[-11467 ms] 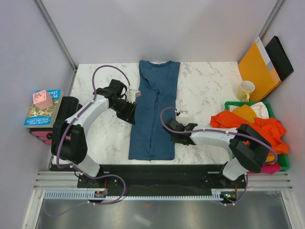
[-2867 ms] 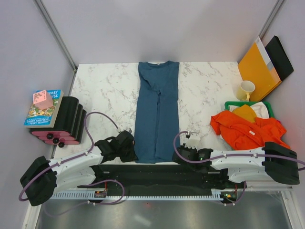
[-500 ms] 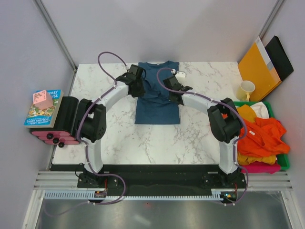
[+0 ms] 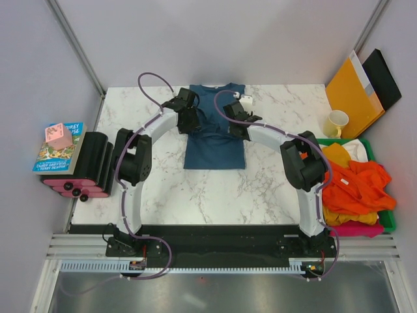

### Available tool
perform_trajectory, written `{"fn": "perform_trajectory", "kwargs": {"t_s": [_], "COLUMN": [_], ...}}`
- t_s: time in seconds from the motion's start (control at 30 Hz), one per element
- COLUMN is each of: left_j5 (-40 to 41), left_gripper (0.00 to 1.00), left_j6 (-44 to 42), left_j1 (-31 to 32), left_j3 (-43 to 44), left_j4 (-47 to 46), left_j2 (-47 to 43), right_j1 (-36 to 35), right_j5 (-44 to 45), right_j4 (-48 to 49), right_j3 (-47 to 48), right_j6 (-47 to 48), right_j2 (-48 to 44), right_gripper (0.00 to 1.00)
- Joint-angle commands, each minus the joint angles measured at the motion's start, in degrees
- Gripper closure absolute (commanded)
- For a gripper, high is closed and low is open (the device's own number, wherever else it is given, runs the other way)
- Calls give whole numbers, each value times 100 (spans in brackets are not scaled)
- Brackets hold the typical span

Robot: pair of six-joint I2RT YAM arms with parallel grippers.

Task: Fold and stack the t-shirts
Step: Fold the tshirt

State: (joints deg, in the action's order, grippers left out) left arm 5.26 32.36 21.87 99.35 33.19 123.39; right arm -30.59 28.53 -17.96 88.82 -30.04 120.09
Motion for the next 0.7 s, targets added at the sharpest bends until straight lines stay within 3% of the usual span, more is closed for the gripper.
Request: {"fn": "perform_trajectory", "kwargs": {"t_s": [0.0,0.1,0.17,0.23,0.27,0.3,0.33,0.37,0.4,0.47,0.5,0.67], "left_j5": [300,362,301,239,195,178,169,134,107,37,11,-226], "left_gripper": [22,12,11,15,18,25,33,44,72,94,98,98], "left_j6": [-37,-116,-90,-81,-55,-37,16,51,77,148,174,297], "left_j1": [-33,-7,54,194,247,309,449,528,590,757,784,801], "left_j3": [322,339,182,6,-247,-389,-521,-827,-986,-1363,-1435,-1778], "left_j4": [-32,-76,-111,-128,-163,-207,-234,-286,-426,-576,-629,-796], "left_j2": [-341,-737,-1018,-1159,-1290,-1344,-1396,-1484,-1511,-1538,-1485,-1318], "right_j1": [27,-43,-209,-342,-447,-500,-544,-632,-685,-764,-782,-773], "right_j5": [65,-111,-225,-295,-400,-453,-480,-559,-577,-603,-630,-621], "right_j4": [590,662,635,635,644,644,688,706,732,749,767,794], "right_j3": [76,48,-57,-302,-408,-644,-759,-874,-1049,-1182,-1261,-1148], "right_j6": [121,174,235,218,166,52,-1,-36,-89,-160,-212,-221], "right_j2": [-512,-899,-1162,-1304,-1426,-1462,-1489,-1497,-1471,-1366,-1331,-971], "right_gripper": [31,17,18,33,49,91,100,100,100,100,100,100]}}
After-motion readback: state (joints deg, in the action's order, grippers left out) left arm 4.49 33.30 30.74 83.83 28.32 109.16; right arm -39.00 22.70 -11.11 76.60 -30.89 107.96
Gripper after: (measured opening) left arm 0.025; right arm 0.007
